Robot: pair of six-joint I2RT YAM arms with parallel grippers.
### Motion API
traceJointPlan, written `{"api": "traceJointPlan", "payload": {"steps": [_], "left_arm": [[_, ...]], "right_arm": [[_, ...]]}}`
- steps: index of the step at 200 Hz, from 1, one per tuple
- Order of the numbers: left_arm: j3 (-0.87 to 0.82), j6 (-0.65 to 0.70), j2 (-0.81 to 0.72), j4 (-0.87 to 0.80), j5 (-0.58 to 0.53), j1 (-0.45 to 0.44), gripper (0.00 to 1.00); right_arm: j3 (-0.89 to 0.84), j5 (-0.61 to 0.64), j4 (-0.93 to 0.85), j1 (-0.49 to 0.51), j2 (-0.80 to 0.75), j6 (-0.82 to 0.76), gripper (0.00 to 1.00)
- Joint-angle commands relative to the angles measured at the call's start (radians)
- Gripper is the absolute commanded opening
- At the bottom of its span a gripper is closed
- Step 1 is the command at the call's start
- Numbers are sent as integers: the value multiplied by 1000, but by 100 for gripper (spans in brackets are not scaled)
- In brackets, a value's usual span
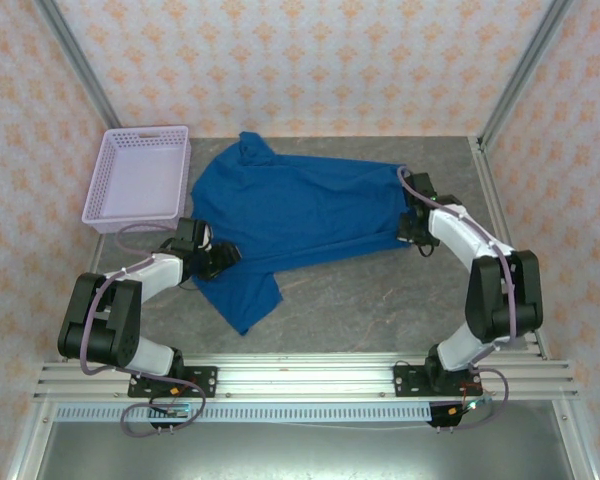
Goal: Fold the inside-out t-shirt
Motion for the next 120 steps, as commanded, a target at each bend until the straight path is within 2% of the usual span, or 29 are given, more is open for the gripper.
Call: {"api": "traceJointPlan", "payload": {"steps": [1,37,61,87,120], "left_arm": [[-42,17,57,-106,-57,-7,57],[-41,19,60,-107,-57,-8,57],[-42,19,55,-109,-58,-7,57],[-41,20,56,-112,-58,-8,57],[-41,19,55,-114,-57,-7,57]], "right_arm": [[55,61,-18,-3,67,-34,0],[208,60,1,-5,232,-45,4],[290,33,-4,-5,304,-51,12],[317,-6,-1,-13,314,-47,21],[256,-73,10,-23,244,-30,30]]}}
